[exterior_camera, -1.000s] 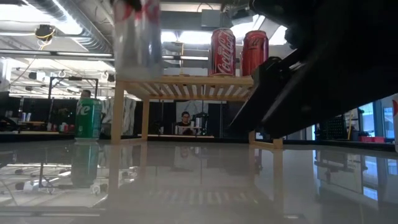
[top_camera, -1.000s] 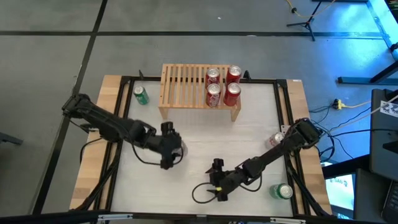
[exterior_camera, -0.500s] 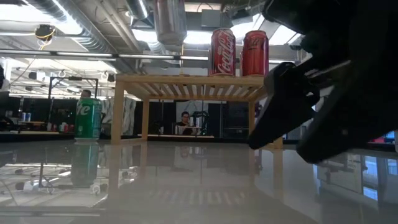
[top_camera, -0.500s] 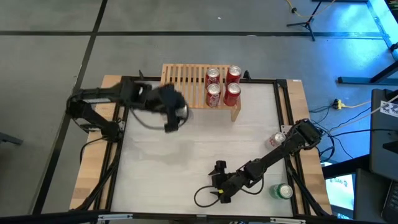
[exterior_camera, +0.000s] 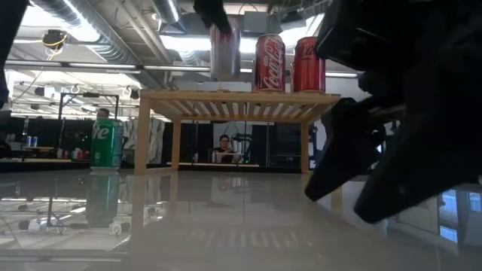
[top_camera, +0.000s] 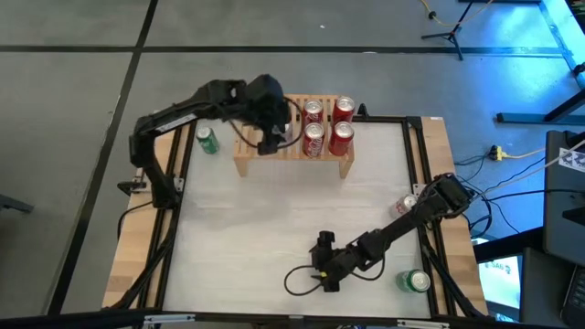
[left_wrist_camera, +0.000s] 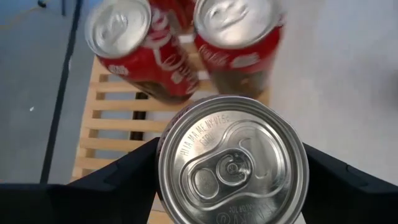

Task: Place canned beverage on shelf
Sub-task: Put the left white soda can on the shelf

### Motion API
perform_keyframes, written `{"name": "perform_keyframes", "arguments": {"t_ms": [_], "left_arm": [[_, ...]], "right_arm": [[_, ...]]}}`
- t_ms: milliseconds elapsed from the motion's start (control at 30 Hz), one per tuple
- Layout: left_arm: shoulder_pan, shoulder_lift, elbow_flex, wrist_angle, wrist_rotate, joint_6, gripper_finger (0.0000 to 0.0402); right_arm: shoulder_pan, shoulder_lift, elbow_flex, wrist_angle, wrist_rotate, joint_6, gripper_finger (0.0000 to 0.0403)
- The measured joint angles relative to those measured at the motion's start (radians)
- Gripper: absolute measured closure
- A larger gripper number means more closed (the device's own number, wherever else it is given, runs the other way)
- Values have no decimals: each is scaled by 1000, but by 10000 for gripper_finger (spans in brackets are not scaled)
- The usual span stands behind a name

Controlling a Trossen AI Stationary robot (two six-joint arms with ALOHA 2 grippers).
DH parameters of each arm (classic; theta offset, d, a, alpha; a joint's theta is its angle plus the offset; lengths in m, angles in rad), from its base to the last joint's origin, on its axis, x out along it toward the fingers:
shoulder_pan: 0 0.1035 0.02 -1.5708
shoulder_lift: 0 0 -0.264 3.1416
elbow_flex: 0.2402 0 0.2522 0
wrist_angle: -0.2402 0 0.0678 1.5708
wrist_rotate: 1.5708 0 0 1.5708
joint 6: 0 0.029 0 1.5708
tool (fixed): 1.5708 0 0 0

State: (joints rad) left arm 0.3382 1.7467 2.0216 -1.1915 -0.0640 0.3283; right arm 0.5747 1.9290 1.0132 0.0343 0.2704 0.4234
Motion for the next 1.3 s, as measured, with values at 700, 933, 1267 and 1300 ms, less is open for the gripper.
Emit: {"name": "perform_keyframes", "arguments": {"t_ms": [700,933,1267,1300], "left_arm": [[190,93,0,61,237,147,110],[218,104,-1,63,286,180,110],[219,102,-1,70,331,203,110],[219,102,-4,78,331,203,110]], "right_arm": [[-21,-1,-19,54,8,17,22],[-21,-1,-19,52,8,14,22],[-21,-2,-19,47,9,14,22],[-21,-2,-19,47,9,14,22]]}}
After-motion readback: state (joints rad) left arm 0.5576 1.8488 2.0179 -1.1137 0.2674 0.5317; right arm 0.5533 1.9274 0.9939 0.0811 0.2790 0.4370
